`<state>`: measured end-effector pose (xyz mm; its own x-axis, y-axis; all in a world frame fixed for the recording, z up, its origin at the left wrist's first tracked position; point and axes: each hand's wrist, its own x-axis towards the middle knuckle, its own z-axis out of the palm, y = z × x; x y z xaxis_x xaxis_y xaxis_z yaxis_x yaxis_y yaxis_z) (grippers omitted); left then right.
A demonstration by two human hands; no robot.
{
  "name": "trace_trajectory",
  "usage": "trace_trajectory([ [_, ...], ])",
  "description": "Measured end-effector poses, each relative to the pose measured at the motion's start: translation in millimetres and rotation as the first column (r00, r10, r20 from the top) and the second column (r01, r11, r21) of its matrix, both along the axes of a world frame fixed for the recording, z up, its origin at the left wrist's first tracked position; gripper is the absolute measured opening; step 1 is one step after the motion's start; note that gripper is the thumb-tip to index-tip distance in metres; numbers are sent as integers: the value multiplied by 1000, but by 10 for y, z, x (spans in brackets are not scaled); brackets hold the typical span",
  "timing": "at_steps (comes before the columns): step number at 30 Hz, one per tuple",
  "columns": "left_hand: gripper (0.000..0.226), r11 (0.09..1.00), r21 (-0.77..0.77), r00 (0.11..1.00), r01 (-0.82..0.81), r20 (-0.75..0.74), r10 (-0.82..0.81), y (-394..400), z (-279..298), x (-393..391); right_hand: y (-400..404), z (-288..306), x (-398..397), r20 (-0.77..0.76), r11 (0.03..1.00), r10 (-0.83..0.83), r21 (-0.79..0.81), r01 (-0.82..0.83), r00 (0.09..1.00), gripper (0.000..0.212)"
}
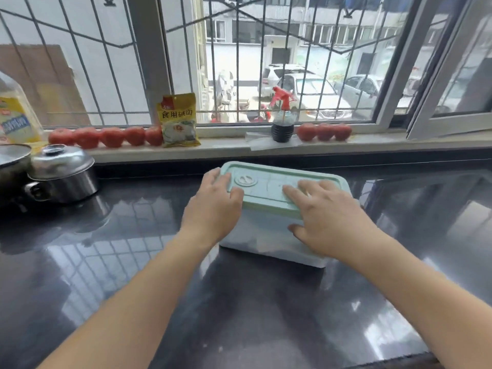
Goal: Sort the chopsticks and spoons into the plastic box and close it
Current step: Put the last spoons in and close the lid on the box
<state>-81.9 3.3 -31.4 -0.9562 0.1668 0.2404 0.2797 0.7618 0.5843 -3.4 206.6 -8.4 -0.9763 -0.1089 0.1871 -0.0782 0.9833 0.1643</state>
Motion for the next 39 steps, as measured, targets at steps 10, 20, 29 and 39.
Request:
trace_trajectory([
  [10, 47, 964, -143, 974, 226, 62, -219, 1576, 427, -1050, 1640, 43, -928, 122, 907, -420, 30, 419, 899, 78],
  [20, 55, 853, -235, 795, 466, 534, -288, 3492, 1088, -649, 3842, 282, -547, 286, 674, -710, 14, 738, 643, 87],
  [29, 57, 877, -198, 801, 437, 530, -279, 4902, 1215, -1299, 6086, 219, -1008, 259, 501, -835, -9, 865, 486, 72],
  [39, 54, 845, -152, 762, 513, 535, -366, 6316, 940, -2034, 7889, 114, -1691, 226, 397, -893, -13, 918, 390, 73],
])
